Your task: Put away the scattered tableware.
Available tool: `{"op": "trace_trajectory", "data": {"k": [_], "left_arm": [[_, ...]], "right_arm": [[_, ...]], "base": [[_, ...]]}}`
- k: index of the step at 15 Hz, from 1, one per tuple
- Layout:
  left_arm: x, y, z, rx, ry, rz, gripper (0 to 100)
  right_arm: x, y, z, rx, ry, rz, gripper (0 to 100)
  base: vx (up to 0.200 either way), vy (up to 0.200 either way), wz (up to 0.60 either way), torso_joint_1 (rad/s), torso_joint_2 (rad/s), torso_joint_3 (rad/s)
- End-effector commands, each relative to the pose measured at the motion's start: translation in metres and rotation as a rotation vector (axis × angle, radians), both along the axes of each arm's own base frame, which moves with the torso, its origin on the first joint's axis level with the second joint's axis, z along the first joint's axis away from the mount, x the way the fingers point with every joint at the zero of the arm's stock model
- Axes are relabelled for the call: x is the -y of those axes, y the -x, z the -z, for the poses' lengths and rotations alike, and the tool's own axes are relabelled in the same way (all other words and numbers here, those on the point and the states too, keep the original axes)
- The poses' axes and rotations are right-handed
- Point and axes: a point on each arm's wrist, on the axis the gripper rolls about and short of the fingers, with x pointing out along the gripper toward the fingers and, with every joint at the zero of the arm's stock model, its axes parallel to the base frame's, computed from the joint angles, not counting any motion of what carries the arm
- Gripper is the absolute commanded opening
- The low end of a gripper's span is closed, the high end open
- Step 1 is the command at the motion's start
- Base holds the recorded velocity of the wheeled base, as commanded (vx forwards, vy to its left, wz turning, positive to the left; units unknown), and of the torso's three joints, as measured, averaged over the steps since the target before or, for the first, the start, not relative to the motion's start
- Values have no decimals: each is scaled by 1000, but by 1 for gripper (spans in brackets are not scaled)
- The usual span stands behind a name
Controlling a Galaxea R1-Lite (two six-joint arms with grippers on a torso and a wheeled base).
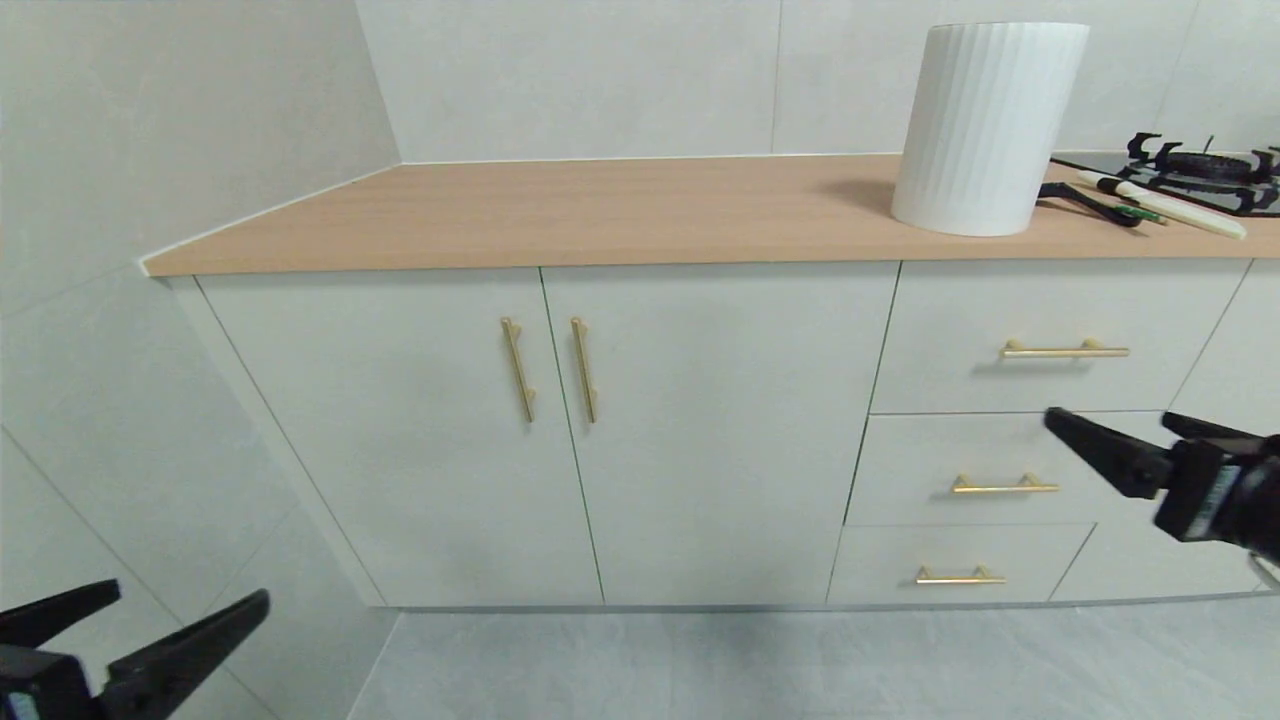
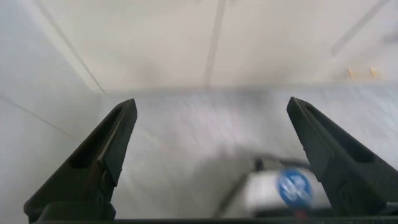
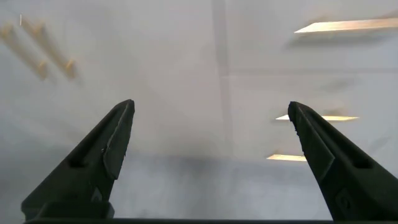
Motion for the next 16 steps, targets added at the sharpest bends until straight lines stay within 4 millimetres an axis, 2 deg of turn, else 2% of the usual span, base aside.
{"op": "trace_trajectory", "data": {"k": [1,2,4,9,11,13,14,15,16], "left_arm": [[-21,44,-2,199,8,-51,100],[-27,59,-2,272,-8,-76,100],[-32,78,0,345,-56,-116,100],[-36,110,16,468,-108,-214,100],[-36,119,26,506,-129,-244,100],[-35,123,32,523,-131,-272,100],[-32,125,38,529,-145,-320,100],[-32,127,39,536,-145,-325,100],[-29,131,51,559,-160,-309,100]], "right_arm": [[40,61,-6,187,-8,130,100],[51,86,-9,265,1,177,100],[62,120,-8,344,37,234,100],[71,184,13,472,168,384,100],[70,196,26,472,198,417,100],[68,201,31,480,206,449,100],[66,203,44,490,216,458,100],[66,202,48,482,218,463,100],[66,189,69,413,222,459,100]], "base": [[0,0,0,0,0,0],[0,0,0,0,0,0],[0,0,0,0,0,0],[0,0,0,0,0,0],[0,0,0,0,0,0],[0,0,0,0,0,0],[0,0,0,0,0,0],[0,0,0,0,0,0],[0,0,0,0,0,0]]}}
